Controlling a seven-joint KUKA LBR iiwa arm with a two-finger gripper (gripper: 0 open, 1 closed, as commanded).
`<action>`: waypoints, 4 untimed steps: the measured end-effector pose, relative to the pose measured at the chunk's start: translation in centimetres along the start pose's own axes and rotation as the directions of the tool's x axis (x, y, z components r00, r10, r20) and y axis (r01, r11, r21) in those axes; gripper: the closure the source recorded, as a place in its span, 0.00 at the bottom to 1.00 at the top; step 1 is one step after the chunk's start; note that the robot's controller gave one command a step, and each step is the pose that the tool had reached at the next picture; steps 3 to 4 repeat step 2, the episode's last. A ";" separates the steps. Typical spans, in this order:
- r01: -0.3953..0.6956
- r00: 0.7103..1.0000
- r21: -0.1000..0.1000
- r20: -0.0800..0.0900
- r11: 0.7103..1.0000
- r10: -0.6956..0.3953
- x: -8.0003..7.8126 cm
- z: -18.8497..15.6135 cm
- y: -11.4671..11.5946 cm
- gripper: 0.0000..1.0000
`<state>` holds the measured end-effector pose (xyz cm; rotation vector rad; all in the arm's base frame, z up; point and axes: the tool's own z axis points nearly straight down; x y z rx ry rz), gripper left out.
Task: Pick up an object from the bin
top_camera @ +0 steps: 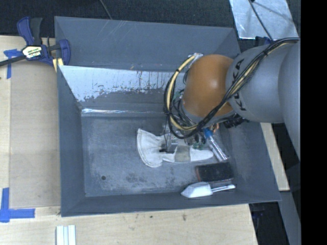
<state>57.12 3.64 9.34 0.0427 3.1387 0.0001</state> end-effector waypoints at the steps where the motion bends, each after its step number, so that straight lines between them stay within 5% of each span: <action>1: 0.000 1.000 0.000 0.000 1.000 0.000 0.0 0.0 0.0 1.00; 2: -0.065 0.998 -0.002 0.008 0.998 0.065 -1.3 -18.4 2.1 1.00; 4: -0.065 0.998 -0.002 0.008 0.998 0.065 -1.3 -18.4 2.1 1.00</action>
Offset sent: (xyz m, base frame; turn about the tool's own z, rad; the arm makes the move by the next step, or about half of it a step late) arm 0.0113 0.0206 0.1790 0.0666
